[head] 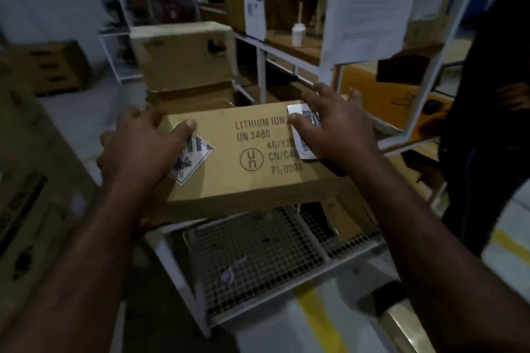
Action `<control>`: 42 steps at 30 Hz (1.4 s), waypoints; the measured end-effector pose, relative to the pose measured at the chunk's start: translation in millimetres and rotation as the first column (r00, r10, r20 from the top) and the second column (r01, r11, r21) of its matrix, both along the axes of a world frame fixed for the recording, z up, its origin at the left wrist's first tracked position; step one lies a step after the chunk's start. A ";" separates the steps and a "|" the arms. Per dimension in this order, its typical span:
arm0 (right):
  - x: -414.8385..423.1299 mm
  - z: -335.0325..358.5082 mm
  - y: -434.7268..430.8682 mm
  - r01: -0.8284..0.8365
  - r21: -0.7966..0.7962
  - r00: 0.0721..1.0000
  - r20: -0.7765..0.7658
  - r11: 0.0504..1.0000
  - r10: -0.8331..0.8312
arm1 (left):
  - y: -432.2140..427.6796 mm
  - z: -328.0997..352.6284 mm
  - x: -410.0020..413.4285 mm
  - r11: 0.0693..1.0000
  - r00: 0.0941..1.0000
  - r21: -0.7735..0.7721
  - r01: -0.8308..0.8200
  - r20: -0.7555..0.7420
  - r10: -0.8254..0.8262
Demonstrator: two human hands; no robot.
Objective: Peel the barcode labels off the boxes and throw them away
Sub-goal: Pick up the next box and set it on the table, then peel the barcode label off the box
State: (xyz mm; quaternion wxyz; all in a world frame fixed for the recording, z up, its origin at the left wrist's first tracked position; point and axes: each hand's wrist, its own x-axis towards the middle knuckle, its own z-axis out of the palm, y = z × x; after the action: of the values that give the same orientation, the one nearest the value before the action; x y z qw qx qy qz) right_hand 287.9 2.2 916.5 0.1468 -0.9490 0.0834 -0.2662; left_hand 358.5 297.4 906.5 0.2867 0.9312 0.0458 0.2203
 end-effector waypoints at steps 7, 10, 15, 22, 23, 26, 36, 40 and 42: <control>111.3 18.7 42.8 -0.102 0.018 0.994 -0.038 0.995 0.103 | 33.3 5.4 63.8 0.990 0.992 0.054 -0.130 0.013 0.129; 149.3 12.8 48.4 -0.146 0.077 0.987 -0.060 0.986 0.150 | 33.4 7.6 88.1 0.981 0.987 0.111 -0.157 -0.006 0.158; 201.7 16.4 43.5 -0.189 0.251 0.976 -0.060 0.949 0.210 | 30.0 19.1 136.9 0.947 0.971 0.256 -0.193 -0.088 0.221; 262.1 24.6 25.9 -0.297 0.701 0.947 0.130 0.648 0.292 | -70.9 53.4 185.1 0.945 0.953 0.134 0.297 -0.097 -0.286; 268.4 24.9 21.2 -0.318 0.729 0.940 0.160 0.606 0.301 | -84.2 57.7 196.0 0.925 0.930 0.115 0.362 -0.116 -0.349; 285.2 24.9 12.1 -0.359 0.768 0.925 0.220 0.530 0.309 | -111.6 67.3 229.3 0.837 0.852 0.179 0.516 -0.203 -0.482; 310.3 23.7 12.5 -0.346 0.791 0.937 0.267 0.504 0.224 | -123.4 79.8 291.2 0.718 0.730 0.193 0.668 -0.356 -0.584; 309.6 25.8 19.1 -0.318 0.780 0.948 0.253 0.539 0.193 | -115.6 79.9 304.3 0.695 0.675 0.096 0.712 -0.365 -0.641; 307.5 27.2 21.6 -0.316 0.760 0.949 0.255 0.568 0.186 | -112.5 77.9 309.5 0.691 0.654 0.039 0.722 -0.362 -0.664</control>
State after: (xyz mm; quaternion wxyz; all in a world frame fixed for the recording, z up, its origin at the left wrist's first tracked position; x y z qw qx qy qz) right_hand 595.4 23.8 943.7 0.5936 -0.7648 0.0457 -0.2464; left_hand 668.0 184.9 984.4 0.2527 0.9218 -0.2884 -0.0573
